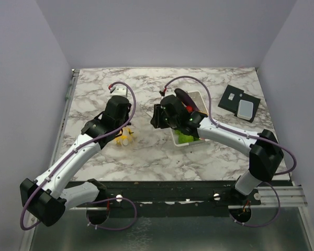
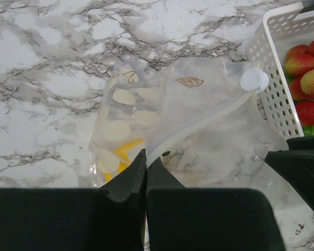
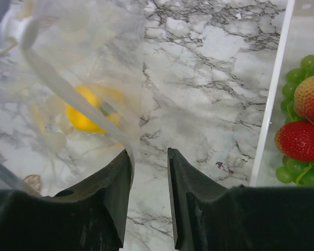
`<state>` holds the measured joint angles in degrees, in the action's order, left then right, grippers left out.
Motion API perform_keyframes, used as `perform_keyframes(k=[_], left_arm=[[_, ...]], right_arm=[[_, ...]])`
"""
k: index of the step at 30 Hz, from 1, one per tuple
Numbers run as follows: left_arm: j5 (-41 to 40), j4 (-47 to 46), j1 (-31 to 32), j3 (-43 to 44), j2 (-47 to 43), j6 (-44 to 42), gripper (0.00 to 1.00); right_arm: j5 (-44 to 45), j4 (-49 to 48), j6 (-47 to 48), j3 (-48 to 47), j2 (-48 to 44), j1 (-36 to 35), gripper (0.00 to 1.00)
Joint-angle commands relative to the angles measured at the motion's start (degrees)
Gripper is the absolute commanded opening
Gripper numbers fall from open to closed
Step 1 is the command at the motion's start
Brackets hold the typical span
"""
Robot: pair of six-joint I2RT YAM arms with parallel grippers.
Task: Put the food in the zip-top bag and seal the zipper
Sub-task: Adjust the zipper food storage bag at the center of the board, then pick up the fake fruit from the bin.
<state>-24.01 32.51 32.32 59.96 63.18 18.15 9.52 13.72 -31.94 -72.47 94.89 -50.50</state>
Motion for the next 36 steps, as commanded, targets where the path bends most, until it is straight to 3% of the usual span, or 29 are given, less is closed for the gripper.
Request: perform_keyframes(k=[1, 7, 22, 28, 36], left_arm=[[-0.5, -2.5, -0.4, -1.6, -1.5, -0.7, 0.00], [-0.1, -3.2, -0.4, -2.6, -1.7, -0.7, 0.00], [0.2, -4.2, -0.5, -4.3, -4.1, -1.3, 0.00], [0.4, -4.3, -0.5, -4.7, -4.9, -1.5, 0.00], [0.5, -4.4, -0.5, -5.2, -5.8, -1.5, 0.00]], right_arm=[[-3.9, 0.7, 0.1, -1.2, -4.6, 0.4, 0.41], [-3.6, 3.7, 0.7, -2.2, -9.3, 0.4, 0.50], [13.9, 15.8, 5.2, 0.6, -18.7, 2.4, 0.61], [14.0, 16.9, 4.9, 6.0, -22.4, 6.9, 0.64], [7.7, 14.1, 4.1, 13.4, -24.0, 14.8, 0.68]])
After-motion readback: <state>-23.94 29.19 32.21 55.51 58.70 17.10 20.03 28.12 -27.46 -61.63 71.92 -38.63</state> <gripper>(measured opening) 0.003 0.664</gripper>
